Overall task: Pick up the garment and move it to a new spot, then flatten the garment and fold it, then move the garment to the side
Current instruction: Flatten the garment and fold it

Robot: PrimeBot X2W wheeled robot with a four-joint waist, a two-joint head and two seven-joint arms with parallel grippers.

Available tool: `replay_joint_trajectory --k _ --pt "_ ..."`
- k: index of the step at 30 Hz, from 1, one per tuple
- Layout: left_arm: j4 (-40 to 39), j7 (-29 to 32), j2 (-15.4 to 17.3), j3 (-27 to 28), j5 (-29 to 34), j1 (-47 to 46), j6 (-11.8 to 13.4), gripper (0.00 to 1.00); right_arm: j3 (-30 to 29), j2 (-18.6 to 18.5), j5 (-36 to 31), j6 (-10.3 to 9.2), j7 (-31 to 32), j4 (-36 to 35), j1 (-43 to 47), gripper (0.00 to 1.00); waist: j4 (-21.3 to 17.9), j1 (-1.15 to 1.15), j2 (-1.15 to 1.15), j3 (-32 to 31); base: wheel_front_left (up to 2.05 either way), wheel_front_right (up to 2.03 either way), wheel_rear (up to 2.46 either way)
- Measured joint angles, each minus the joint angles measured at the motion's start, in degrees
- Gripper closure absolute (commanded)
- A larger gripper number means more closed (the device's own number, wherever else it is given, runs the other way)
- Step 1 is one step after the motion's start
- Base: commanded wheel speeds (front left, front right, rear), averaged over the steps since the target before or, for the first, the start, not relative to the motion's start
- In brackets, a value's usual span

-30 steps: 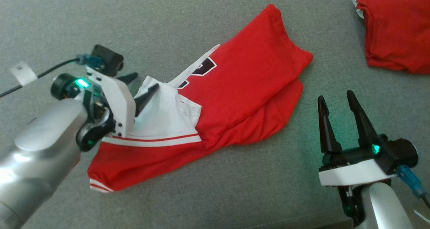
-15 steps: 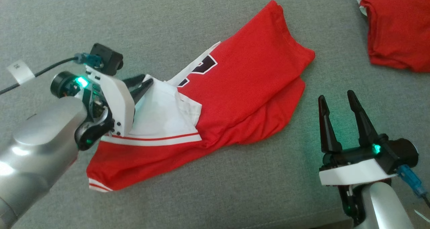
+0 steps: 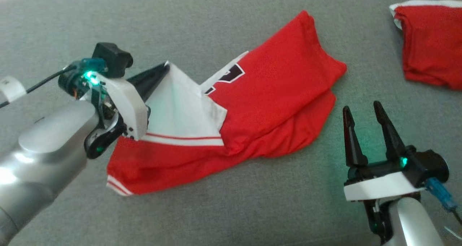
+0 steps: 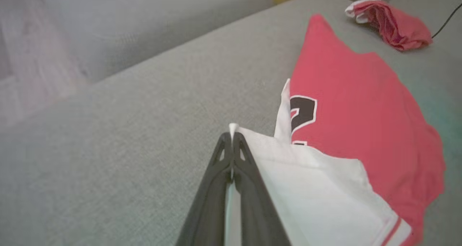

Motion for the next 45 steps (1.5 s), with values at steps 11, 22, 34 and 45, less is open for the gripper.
replay_joint_trajectory --k 11,22,34,45 --pt "-2.1 -12.6 1.7 -0.8 5.4 -1.3 0.0 1.00 -0.2 -11.1 2.2 0.00 5.0 18.2 -9.4 0.00 6.8 0.00 0.00 -3.0 0.00 0.00 0.00" --pt "-1.2 -18.0 3.4 0.6 8.2 -1.4 1.3 1.00 4.4 -17.9 -0.3 0.00 12.0 26.4 -16.0 0.00 13.0 0.00 0.00 -2.3 0.00 0.00 0.00" --pt "-1.0 -18.5 3.5 0.8 8.2 -1.4 1.3 1.00 7.2 -17.9 5.9 0.00 11.4 28.8 -16.8 0.33 13.4 0.00 0.00 -2.2 0.00 0.00 0.00" --pt "-0.8 -20.0 4.6 3.2 10.1 -1.3 3.2 1.00 8.6 -17.9 10.9 0.00 8.6 30.1 -18.8 1.00 12.2 0.00 0.00 -5.0 0.00 0.00 0.00"
